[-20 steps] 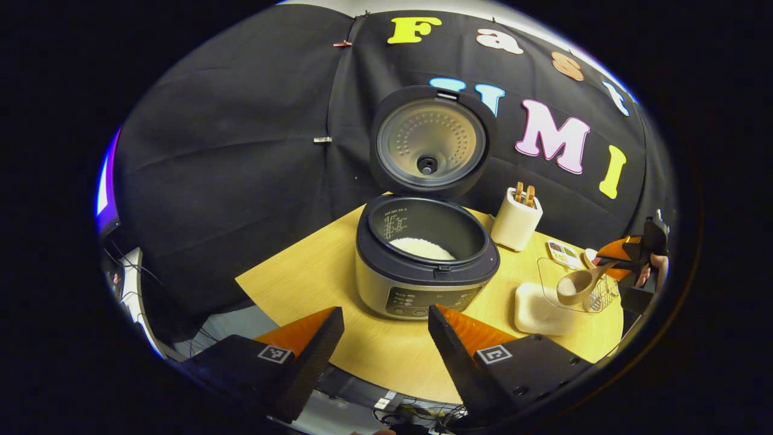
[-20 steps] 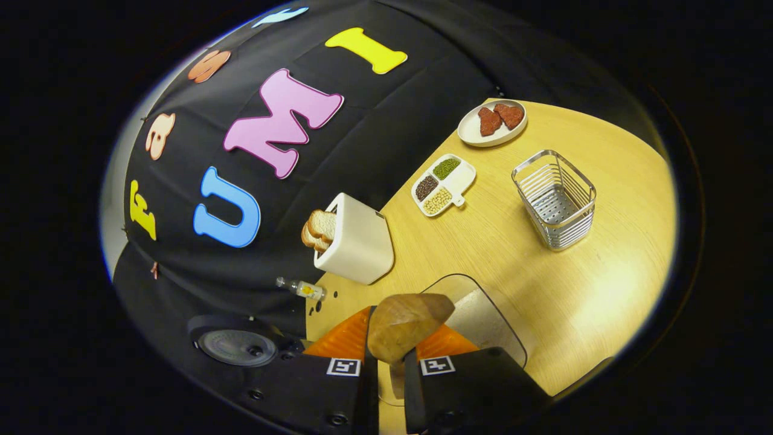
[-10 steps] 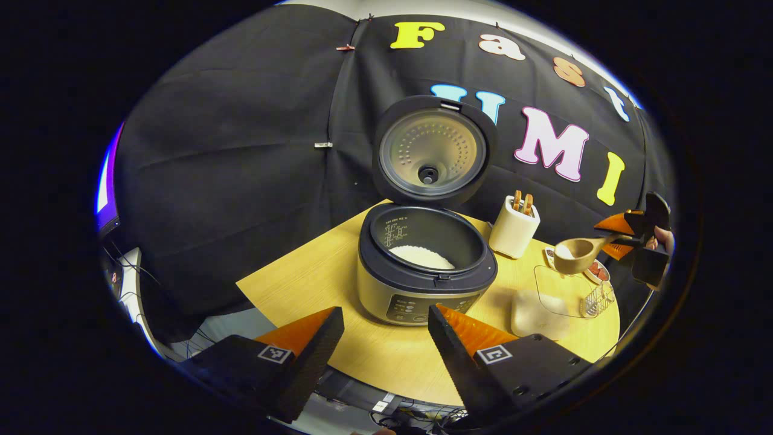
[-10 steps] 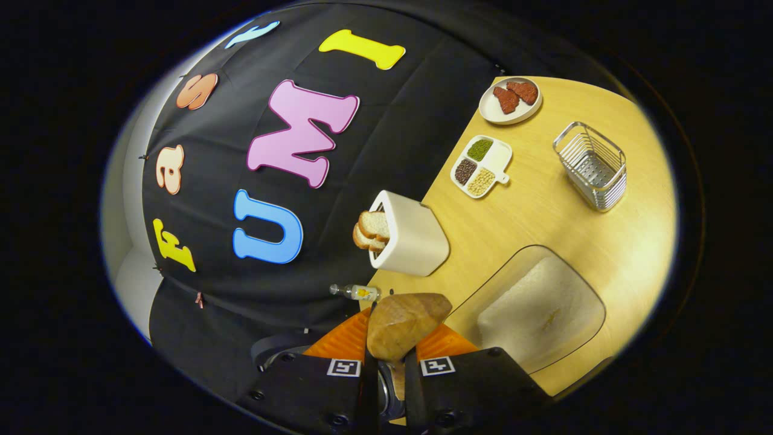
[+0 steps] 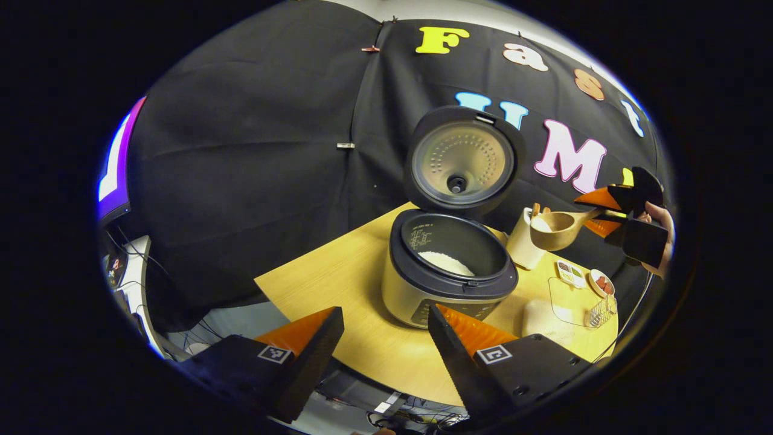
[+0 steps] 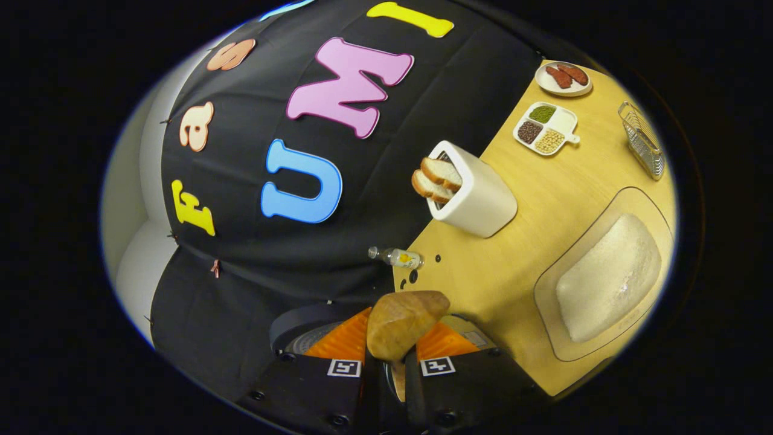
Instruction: Close the left gripper, press the button to open the rice cooker; take a wooden spoon from the chopstick holder with the right hand, scoop a spoonful of rice and pour it into the rice cooker, then put the wooden spoon back into the chopstick holder.
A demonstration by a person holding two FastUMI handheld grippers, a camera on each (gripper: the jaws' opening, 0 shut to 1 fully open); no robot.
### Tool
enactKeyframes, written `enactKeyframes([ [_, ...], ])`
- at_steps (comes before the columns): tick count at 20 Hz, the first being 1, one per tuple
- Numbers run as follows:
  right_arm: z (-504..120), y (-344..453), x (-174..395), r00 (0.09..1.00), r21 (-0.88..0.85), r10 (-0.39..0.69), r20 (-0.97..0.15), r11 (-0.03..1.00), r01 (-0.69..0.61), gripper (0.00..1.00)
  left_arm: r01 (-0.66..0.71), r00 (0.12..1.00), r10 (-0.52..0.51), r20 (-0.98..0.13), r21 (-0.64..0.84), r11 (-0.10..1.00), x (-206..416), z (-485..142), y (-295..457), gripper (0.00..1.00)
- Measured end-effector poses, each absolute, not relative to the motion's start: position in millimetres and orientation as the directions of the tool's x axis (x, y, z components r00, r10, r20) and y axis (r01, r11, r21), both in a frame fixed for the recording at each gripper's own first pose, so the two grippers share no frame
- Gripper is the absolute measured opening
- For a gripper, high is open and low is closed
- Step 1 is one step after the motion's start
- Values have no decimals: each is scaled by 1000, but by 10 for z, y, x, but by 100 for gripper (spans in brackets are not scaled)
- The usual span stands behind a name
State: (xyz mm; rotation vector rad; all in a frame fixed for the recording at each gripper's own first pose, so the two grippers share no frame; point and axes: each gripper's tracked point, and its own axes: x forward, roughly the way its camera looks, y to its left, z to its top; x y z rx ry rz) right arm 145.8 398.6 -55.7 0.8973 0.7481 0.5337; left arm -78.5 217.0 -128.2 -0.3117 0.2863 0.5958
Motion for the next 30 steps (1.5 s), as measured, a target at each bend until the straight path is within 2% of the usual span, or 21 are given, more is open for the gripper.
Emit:
enactKeyframes([
  [4,-513,4493,1298,611,770,723,-324,576,-273,21,-601,779,513,-361,-195,775,-850,-1328,2329,95],
  [5,-499,4602,1242,609,736,729,-314,592,-329,21,-604,776,516,-362,-194,773,-865,-1327,2373,92],
  [6,-500,4713,1220,604,698,737,-304,603,-385,21,-609,773,519,-366,-195,769,-878,-1339,2416,95],
  [8,-503,4912,1131,588,613,759,-280,613,-499,21,-616,767,524,-370,-198,762,-898,-1354,2493,95],
  [13,-499,5317,957,541,394,814,-211,577,-715,21,-627,760,539,-364,-193,754,-915,-1326,2648,95],
  [14,-551,5384,921,526,351,823,-214,567,-745,16,-629,758,541,-363,-192,753,-922,-1326,2669,95],
  [15,-583,5454,868,508,305,833,-218,553,-775,21,-631,757,543,-363,-191,752,-915,-1328,2684,95],
  [19,-795,5663,726,445,190,861,-245,493,-849,21,-640,750,549,-370,-196,743,-916,-1355,2755,95],
  [23,-831,5842,452,362,10,902,-236,374,-927,21,-646,745,554,-371,-194,739,-904,-1378,2801,95],
  [30,-992,5961,92,258,-148,934,-246,227,-963,21,-651,742,566,-359,-185,736,-901,-1366,2831,95],
])
